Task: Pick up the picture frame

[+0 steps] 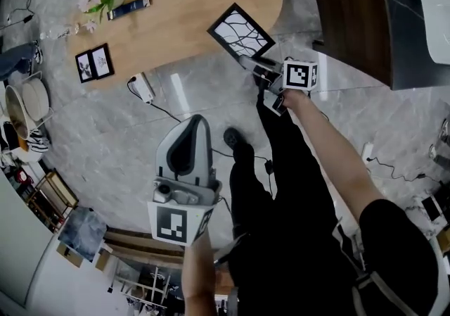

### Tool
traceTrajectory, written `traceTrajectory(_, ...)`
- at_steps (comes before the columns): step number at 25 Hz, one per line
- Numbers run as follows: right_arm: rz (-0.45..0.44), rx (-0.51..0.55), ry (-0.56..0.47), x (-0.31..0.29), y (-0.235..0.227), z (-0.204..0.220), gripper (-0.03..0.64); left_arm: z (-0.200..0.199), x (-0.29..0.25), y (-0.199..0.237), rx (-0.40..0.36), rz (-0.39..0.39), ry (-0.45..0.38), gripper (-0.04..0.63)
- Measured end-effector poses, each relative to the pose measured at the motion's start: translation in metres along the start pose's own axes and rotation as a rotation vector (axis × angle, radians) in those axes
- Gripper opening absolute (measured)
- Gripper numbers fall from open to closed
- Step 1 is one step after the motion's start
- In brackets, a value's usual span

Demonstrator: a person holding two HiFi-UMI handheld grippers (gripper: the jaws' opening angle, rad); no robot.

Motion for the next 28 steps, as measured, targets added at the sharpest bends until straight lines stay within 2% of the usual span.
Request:
traceTrajectory(3,-0.049,0.058,-0.036,0.006,0.041,0.011,0.072,-0.001,0.028,-0.003,-0.034,0.007,-0.014,0.012)
traceTrajectory(7,-0.116,0.045,-0.11,0.014,0.101,0.045,0.072,0.0,0.078,-0.011,-0.063,0.018,0.008,0.012)
traceTrajectory(12,-0.126,0.09,-0.188,0.027,0.175,0.095,0.072,0.001,0.154,-0.011,-0.106,0.069,-0.043,0.012)
traceTrajectory(19,-0.148,0.1,-0.32,0.052,0.275,0.185,0.072,0.009,0.259,-0.01,-0.104,0.127,-0.062,0.012)
traceTrajectory(23,-0.133,0.084,-0.394,0.071,0.319,0.235,0.072,0.015,0.301,-0.014,-0.11,0.186,-0.077,0.012)
traceTrajectory(28,-0.155,0.075,-0.479,0.091,0.379,0.28,0.072,0.011,0.34,-0.022,-0.107,0.232,-0.082,0.012)
Point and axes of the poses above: the fingertips, and each gripper's own axes: x backward along the fingers, y to its left, z out of its underside, the point moved 10 cm from there along x, backward along the fingers, and after that the axes turned 5 degrees about y, right-handed, at the moved point
